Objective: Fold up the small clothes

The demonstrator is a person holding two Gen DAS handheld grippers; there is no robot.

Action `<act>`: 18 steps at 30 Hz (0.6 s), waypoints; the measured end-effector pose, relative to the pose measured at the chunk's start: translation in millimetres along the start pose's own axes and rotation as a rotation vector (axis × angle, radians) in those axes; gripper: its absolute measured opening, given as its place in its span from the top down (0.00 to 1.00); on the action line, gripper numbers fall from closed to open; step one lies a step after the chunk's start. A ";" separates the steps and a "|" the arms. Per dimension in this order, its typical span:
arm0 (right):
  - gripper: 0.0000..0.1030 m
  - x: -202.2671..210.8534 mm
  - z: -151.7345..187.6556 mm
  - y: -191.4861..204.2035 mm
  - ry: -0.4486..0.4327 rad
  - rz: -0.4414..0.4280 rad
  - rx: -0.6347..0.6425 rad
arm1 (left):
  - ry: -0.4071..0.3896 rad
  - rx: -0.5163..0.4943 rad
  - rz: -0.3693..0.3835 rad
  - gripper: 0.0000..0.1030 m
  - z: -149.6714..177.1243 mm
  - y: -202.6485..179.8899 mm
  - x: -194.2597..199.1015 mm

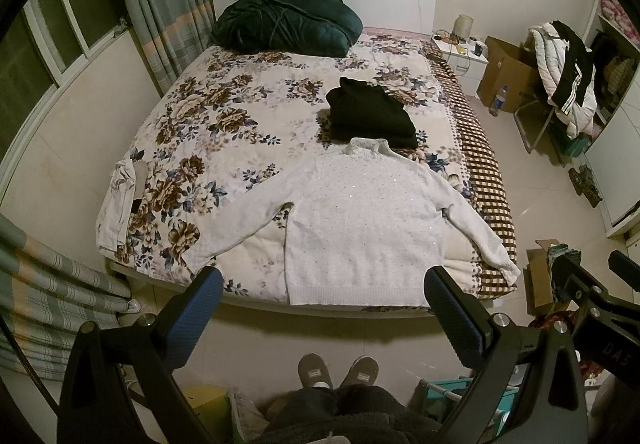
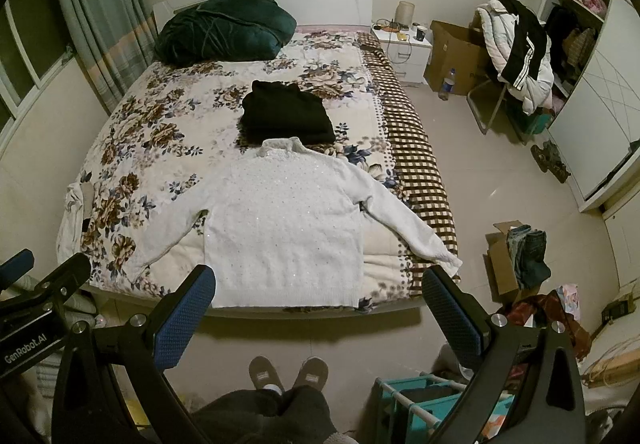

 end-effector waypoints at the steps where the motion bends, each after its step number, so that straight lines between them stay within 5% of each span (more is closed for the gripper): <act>1: 0.00 -1.2 2.4 0.5 0.001 0.001 -0.001 | 0.001 0.000 0.002 0.00 0.1 0.2 0.2; 18: 0.00 4.4 1.3 -5.0 -0.002 -0.001 0.000 | -0.003 0.002 0.005 0.00 0.3 0.4 0.3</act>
Point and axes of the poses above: each gripper's, at about its wrist camera, not at the fingertips, and x roughly against the way its jaws point, y to its left, z to its underside, the point moved 2 cm from there along -x, roughly the way its jaws point, and after that the axes turned 14 degrees about x, right-handed, at the moved point
